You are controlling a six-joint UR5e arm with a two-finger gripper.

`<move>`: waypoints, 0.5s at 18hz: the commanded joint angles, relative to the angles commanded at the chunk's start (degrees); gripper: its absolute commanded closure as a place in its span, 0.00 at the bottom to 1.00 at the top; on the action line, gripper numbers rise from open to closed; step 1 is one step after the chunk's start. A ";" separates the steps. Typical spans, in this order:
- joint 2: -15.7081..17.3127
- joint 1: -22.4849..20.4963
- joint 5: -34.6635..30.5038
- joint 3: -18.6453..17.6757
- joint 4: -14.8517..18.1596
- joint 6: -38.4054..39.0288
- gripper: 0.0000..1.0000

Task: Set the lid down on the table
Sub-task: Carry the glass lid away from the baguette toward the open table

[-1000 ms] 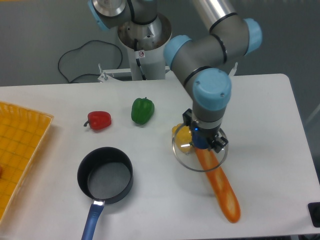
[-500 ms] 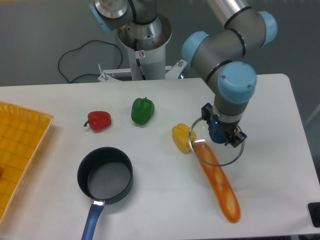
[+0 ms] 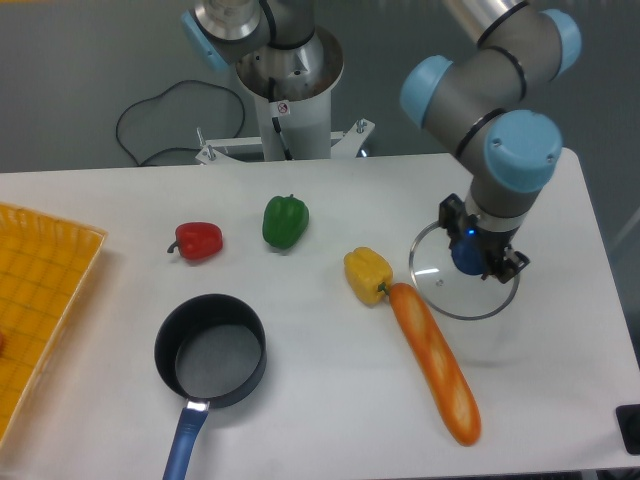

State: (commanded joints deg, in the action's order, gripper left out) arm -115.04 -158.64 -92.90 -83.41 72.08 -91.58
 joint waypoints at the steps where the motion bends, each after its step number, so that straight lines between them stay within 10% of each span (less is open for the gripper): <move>1: -0.44 -0.61 -0.09 0.00 -0.53 -0.35 0.52; 9: -3.96 -6.23 -0.09 -1.14 -4.92 -8.16 0.52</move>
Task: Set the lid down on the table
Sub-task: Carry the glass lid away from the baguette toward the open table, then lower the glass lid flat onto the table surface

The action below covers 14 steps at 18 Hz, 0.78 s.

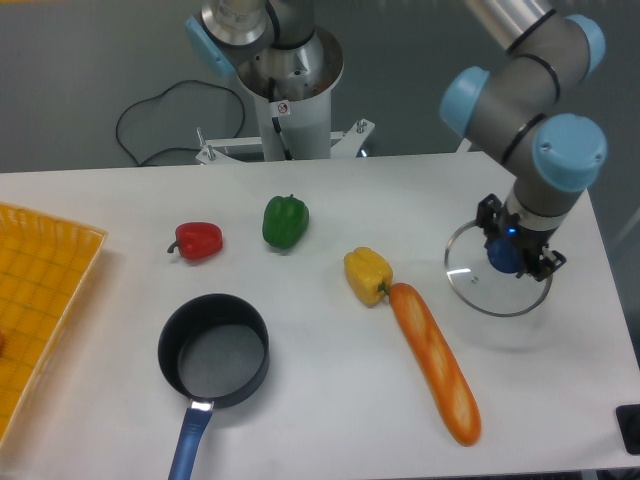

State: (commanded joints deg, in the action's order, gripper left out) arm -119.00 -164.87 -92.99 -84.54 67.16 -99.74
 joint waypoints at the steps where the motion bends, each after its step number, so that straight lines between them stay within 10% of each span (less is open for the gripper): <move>1: 0.09 -0.62 0.00 -0.70 -0.79 -0.97 0.52; 14: -1.23 -2.38 0.00 -3.17 -6.16 -3.53 0.52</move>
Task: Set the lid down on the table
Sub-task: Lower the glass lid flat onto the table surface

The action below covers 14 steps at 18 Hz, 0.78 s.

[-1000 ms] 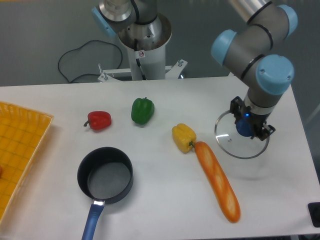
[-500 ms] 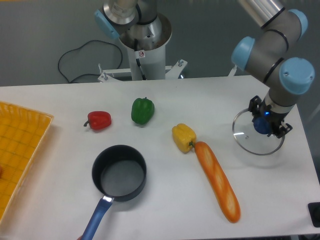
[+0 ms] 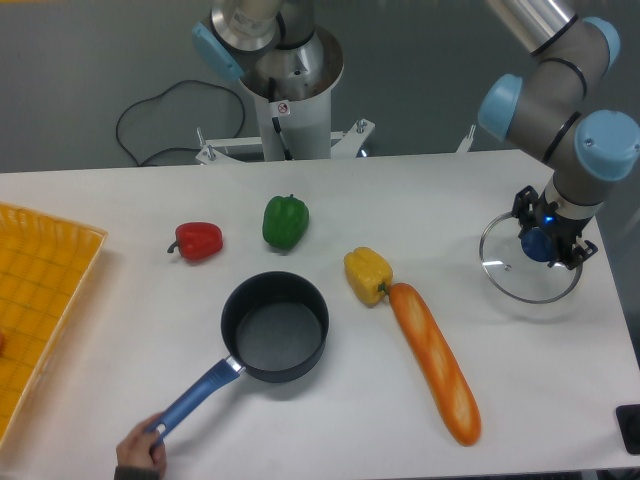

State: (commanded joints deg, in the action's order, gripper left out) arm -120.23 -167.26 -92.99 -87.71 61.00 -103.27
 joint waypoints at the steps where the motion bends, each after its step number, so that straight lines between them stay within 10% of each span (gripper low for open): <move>1: 0.00 0.00 0.09 -0.26 -0.44 0.00 0.52; 14: -1.14 0.00 0.35 -0.36 -2.11 -0.09 0.52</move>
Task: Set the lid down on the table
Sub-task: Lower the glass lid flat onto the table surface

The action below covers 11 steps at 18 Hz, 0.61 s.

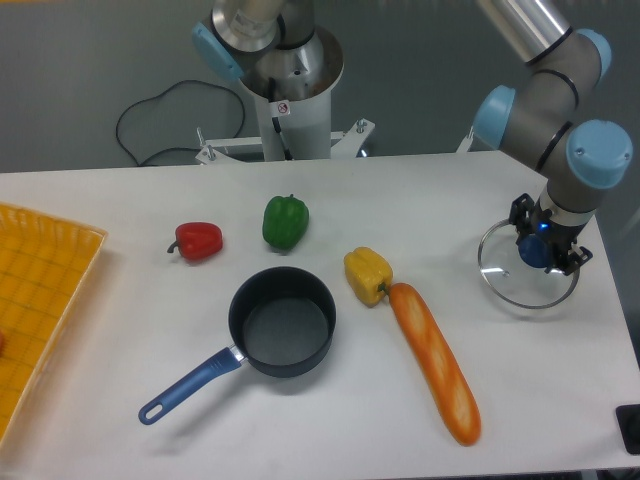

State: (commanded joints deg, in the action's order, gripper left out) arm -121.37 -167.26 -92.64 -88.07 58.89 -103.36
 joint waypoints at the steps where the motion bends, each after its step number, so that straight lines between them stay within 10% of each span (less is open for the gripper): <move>1: -0.18 0.00 0.09 -0.09 -0.53 -0.09 0.52; 11: -0.97 0.09 1.23 0.00 -1.85 0.00 0.52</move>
State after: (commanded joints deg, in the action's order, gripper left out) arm -122.34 -167.17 -91.41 -88.07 57.04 -103.36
